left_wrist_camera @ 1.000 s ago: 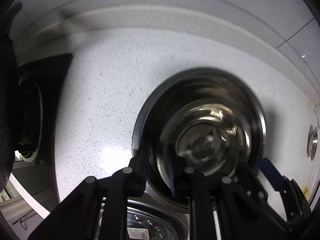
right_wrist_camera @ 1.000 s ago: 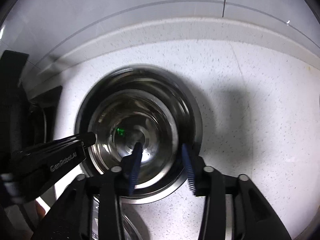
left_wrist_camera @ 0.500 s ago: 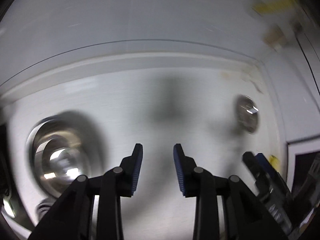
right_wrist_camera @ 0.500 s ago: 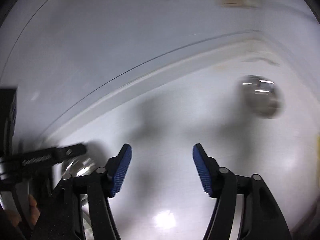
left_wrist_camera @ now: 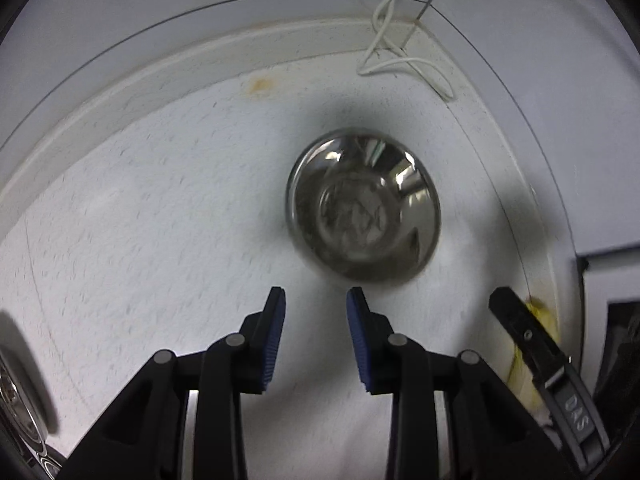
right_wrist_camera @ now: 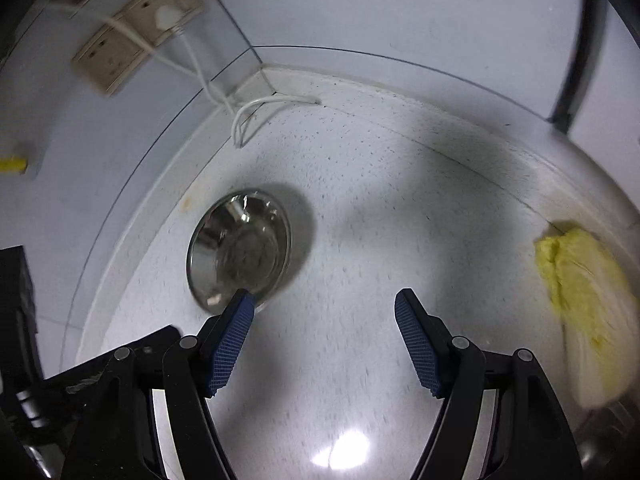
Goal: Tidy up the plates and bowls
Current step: 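Move both tools to the small steel bowl near the wall outlet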
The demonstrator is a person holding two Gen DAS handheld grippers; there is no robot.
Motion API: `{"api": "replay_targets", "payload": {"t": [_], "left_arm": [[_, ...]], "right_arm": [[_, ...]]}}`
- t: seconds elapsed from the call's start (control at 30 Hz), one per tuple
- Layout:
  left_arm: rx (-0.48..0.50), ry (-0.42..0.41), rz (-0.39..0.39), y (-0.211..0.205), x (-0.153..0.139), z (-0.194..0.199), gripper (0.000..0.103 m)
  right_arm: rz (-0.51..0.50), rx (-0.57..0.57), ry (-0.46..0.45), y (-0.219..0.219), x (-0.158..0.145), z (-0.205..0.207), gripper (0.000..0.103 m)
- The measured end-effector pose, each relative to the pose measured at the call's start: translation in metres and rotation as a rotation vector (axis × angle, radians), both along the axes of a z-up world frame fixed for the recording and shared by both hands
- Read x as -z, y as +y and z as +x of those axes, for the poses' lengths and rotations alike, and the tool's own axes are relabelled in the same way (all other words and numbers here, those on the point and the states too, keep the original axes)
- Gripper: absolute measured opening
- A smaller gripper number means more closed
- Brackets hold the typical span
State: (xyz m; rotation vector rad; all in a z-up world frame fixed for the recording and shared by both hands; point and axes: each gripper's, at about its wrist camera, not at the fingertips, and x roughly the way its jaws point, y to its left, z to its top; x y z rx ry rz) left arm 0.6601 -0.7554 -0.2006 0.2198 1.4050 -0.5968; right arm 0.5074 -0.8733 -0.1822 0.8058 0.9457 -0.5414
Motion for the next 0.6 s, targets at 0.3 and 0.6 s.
{"api": "replay_targets", "payload": {"t": [0.3, 0.6], "left_arm": [[-0.127, 0.019, -0.032, -0.008, 0.025, 0.033, 0.031], [-0.163, 0.081, -0.1, -0.005, 0.039, 0.044, 0.029]], "right_arm": [[0.173, 0.002, -0.08, -0.022, 0.039, 0.033, 0.068], [0.191, -0.034, -0.076, -0.013, 0.056, 0.059, 0.057]]}}
